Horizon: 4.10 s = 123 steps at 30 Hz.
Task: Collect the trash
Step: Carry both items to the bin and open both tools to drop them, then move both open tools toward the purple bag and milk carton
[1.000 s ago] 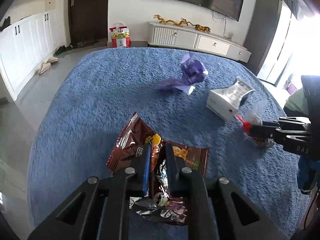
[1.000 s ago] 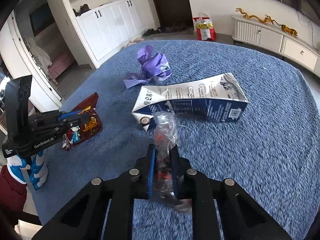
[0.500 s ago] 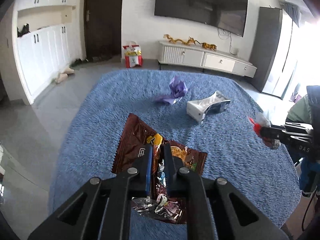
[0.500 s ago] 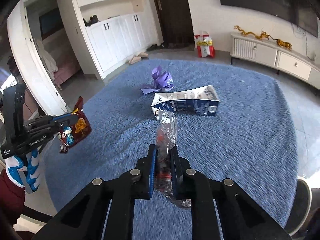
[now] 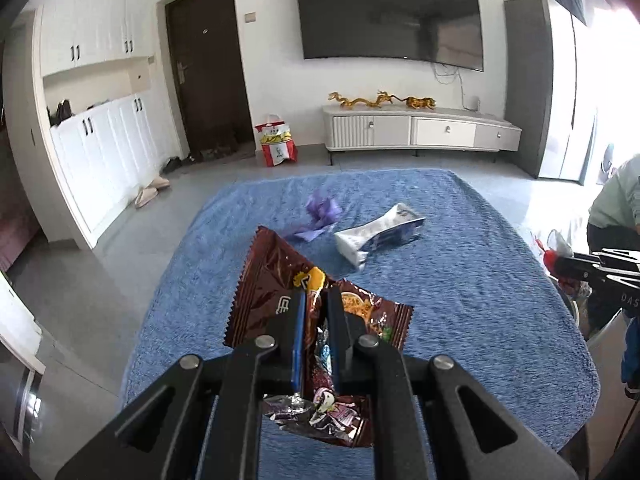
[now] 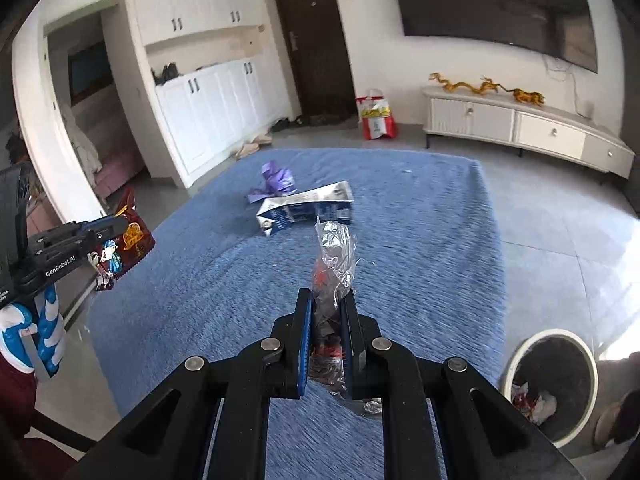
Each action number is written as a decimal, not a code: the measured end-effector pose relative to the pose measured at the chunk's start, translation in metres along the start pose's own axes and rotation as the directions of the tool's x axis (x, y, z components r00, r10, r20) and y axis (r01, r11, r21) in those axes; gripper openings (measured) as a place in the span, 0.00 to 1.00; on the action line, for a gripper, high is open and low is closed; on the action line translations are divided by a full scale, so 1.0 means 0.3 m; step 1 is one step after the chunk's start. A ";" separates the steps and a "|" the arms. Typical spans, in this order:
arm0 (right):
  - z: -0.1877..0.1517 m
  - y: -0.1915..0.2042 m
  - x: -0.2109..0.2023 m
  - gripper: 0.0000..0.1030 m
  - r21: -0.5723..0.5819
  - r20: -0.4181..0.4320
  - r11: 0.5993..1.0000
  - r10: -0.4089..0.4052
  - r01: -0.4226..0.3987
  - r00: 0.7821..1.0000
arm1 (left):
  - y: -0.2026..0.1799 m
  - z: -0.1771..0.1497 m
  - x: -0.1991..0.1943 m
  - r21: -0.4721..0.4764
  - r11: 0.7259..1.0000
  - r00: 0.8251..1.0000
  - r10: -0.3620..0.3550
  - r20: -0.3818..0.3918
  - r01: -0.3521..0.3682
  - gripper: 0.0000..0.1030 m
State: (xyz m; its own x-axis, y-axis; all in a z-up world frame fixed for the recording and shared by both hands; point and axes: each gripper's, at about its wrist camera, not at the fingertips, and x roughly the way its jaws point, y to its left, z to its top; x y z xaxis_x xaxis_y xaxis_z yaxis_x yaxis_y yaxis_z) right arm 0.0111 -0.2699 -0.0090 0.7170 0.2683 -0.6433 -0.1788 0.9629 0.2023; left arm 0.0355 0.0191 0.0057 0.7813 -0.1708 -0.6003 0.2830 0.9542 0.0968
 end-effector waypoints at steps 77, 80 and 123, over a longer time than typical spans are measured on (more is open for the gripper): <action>-0.026 -0.294 -0.117 0.51 0.119 0.022 0.954 -0.279 0.275 0.960 | -0.382 0.182 0.057 0.002 0.998 0.996 -0.070 0.051 0.070 0.57; -0.002 -0.213 -0.083 0.52 0.082 0.018 0.967 -0.242 0.239 0.970 | -0.293 0.162 0.015 -0.035 0.999 0.997 -0.025 0.071 0.028 0.57; 0.100 0.179 0.267 0.60 -0.133 -0.138 0.985 -0.125 0.107 0.982 | 0.158 -0.023 0.115 -0.250 0.964 0.995 0.095 -0.002 -0.092 0.68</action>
State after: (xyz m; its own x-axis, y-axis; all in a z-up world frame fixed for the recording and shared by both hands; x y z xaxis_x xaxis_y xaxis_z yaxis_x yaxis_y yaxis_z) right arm 0.0791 -0.1976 -0.0276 0.6336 0.1473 -0.7595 -0.1896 0.9813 0.0322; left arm 0.0720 0.0601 -0.0159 0.8035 -0.0790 -0.5900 0.0612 0.9969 -0.0501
